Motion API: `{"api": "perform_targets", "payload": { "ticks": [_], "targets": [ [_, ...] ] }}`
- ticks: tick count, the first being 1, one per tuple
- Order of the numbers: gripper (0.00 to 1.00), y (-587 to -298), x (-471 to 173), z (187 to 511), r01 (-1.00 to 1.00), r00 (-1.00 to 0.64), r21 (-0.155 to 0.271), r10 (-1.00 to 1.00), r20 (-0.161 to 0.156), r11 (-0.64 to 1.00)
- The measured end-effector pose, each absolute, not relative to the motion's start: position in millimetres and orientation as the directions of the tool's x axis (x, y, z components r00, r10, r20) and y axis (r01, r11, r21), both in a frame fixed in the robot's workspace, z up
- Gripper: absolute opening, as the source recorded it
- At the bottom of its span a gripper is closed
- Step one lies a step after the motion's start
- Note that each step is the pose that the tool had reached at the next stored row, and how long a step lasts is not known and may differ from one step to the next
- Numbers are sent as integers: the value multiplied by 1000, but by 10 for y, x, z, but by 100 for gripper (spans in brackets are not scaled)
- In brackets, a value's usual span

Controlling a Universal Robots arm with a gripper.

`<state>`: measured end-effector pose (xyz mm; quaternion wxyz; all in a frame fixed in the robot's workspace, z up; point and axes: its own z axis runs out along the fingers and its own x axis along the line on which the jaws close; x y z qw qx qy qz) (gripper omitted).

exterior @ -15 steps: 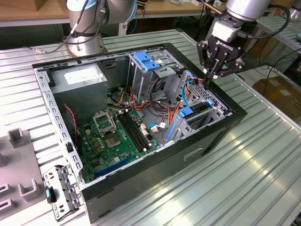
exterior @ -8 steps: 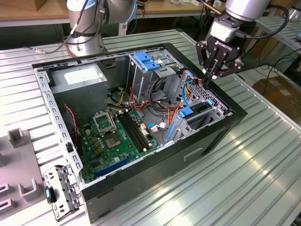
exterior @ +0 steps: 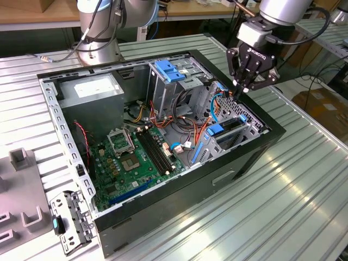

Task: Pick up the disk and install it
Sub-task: 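Insert the first disk wire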

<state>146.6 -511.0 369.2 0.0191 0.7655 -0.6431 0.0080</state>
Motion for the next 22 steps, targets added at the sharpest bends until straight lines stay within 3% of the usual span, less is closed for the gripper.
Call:
{"api": "perform_targets", "payload": {
  "ticks": [11,22],
  "targets": [
    [17,-5121,1445,3671,-999,52,19,-998,38,-51],
    [17,-5441,1191,3573,-999,49,19,-998,36,-49]
  ]
}}
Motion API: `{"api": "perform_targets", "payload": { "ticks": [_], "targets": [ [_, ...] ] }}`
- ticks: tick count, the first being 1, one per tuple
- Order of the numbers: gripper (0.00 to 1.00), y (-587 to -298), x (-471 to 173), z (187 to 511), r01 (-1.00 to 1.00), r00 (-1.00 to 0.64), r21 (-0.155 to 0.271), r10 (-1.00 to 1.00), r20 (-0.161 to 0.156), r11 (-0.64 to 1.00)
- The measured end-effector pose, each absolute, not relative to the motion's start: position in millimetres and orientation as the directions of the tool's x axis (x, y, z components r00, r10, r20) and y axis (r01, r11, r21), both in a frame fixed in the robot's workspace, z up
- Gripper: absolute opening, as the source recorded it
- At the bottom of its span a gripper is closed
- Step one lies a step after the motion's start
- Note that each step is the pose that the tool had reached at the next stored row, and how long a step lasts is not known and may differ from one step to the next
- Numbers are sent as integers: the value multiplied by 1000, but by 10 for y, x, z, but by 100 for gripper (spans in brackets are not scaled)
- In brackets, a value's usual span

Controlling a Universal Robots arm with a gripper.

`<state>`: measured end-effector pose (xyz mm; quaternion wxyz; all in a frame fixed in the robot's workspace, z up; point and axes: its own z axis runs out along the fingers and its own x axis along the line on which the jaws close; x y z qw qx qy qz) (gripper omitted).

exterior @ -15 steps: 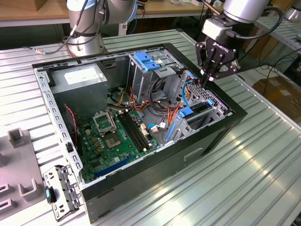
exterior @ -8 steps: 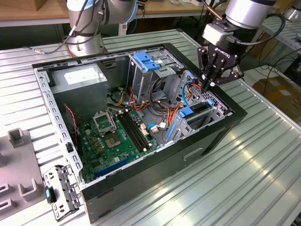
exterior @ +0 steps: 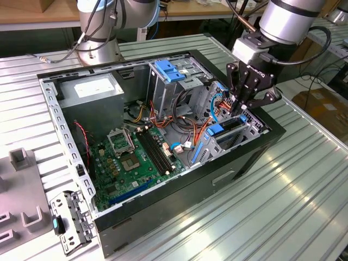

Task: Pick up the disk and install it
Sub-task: 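Insert the first disk wire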

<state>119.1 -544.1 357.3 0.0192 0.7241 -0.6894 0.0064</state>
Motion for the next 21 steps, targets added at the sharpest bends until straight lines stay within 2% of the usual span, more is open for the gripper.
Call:
{"api": "perform_targets", "payload": {
  "ticks": [21],
  "targets": [
    [17,-5487,1165,3486,-999,35,16,-999,36,-34]
  ]
}}
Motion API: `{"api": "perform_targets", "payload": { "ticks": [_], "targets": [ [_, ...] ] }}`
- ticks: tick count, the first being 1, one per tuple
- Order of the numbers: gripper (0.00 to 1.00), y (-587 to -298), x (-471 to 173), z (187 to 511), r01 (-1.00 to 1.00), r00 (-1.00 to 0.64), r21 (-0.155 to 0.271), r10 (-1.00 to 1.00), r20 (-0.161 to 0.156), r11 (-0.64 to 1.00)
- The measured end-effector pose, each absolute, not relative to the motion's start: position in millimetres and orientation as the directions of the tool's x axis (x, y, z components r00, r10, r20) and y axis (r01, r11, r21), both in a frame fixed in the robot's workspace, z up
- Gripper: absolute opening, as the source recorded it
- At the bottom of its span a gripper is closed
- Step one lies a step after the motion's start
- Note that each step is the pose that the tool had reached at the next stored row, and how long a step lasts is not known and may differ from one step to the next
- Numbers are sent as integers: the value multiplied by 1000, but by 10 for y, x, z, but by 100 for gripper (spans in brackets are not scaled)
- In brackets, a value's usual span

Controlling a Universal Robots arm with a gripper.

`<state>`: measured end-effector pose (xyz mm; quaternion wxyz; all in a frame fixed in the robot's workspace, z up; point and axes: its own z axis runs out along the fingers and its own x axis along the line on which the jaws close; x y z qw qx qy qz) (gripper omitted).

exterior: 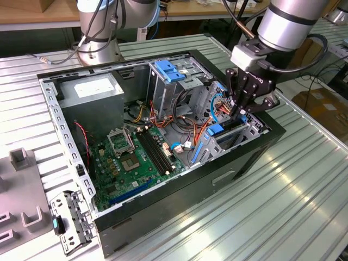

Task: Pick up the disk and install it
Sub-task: 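Insert the first disk wire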

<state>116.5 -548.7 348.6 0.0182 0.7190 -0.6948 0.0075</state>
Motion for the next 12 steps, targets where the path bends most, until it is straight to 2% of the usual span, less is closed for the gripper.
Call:
{"api": "perform_targets", "payload": {
  "ticks": [12],
  "targets": [
    [17,-5476,1171,3437,-1000,25,16,-999,36,-25]
  ]
}}
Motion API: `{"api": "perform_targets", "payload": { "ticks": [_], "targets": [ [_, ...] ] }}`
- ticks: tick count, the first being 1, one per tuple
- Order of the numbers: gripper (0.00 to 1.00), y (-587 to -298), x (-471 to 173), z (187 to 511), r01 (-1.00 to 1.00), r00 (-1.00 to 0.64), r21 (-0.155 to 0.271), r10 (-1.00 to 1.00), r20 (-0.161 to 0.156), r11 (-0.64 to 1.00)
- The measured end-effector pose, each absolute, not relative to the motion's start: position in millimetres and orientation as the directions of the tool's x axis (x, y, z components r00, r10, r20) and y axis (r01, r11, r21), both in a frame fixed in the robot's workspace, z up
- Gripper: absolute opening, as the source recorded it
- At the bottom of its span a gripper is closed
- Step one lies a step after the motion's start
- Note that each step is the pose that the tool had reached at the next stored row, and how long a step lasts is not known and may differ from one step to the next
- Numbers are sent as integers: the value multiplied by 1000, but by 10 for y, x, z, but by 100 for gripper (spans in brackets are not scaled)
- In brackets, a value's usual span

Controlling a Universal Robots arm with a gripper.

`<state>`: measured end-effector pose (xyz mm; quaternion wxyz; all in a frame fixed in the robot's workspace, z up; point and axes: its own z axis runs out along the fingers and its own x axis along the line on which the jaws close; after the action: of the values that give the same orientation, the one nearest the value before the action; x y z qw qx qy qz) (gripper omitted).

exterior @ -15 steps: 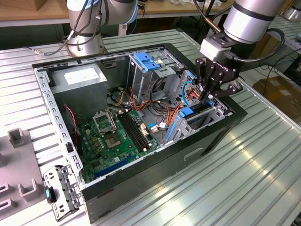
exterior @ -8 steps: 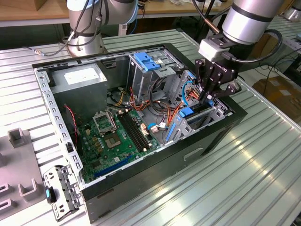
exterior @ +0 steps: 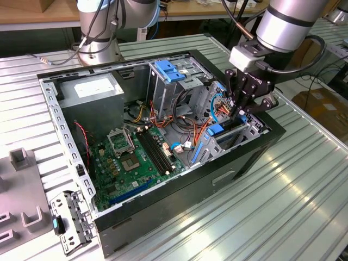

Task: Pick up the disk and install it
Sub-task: 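Insert the first disk wire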

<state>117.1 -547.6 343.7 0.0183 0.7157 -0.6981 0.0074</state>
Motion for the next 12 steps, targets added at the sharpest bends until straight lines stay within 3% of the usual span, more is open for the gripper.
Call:
{"api": "perform_targets", "payload": {
  "ticks": [12],
  "targets": [
    [17,-5476,1171,3400,-1000,25,16,-999,35,-25]
  ]
}}
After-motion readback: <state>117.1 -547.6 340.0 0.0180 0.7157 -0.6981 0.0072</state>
